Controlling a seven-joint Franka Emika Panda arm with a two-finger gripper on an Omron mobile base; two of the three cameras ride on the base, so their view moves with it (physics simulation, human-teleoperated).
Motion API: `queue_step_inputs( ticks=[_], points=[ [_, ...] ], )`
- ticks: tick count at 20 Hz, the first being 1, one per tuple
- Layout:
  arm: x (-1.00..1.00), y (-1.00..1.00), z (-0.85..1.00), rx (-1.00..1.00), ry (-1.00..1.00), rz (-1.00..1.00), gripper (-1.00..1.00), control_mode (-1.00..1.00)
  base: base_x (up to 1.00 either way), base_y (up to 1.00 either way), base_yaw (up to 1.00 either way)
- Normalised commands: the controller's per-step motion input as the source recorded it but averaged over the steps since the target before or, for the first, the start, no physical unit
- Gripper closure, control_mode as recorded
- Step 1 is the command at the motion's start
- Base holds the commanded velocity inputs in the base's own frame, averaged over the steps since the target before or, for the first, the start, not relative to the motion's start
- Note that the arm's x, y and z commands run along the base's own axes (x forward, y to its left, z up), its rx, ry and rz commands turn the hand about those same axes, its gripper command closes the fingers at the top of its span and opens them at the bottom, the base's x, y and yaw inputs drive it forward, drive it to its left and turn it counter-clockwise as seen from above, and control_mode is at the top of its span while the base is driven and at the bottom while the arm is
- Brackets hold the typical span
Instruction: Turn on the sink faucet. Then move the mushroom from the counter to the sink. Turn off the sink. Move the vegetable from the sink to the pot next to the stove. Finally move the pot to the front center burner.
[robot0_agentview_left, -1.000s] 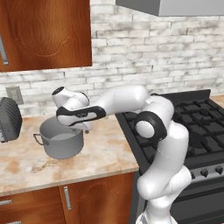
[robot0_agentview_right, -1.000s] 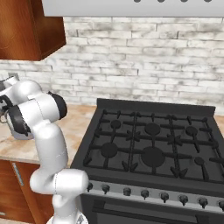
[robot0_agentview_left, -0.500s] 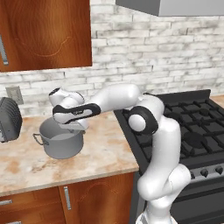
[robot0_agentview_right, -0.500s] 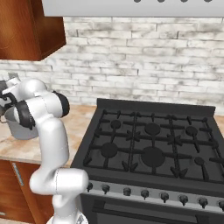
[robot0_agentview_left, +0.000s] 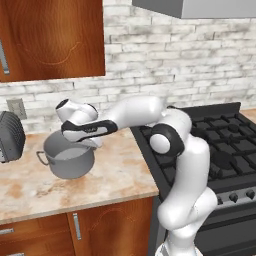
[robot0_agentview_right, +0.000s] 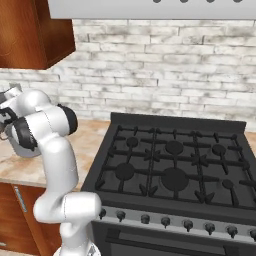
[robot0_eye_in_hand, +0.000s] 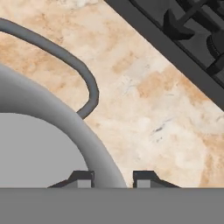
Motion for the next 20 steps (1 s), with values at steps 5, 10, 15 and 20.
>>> queue_step_inputs(
  ticks=[5,10,15,20],
  points=[
    [-0.41,-0.52,0.05,0.01,-0.13,-0.25,1.0,-1.0,0.0,0.0,0.0],
    [-0.21,-0.82,0.27,0.06,0.01,-0.4,1.0,-1.0,0.0,0.0,0.0],
    [-0.17,-0.8,0.32,0.04,0.0,-0.41,1.0,-1.0,0.0,0.0,0.0],
    [-0.15,-0.78,0.24,0.03,-0.01,-0.4,1.0,-1.0,0.0,0.0,0.0]
  ],
)
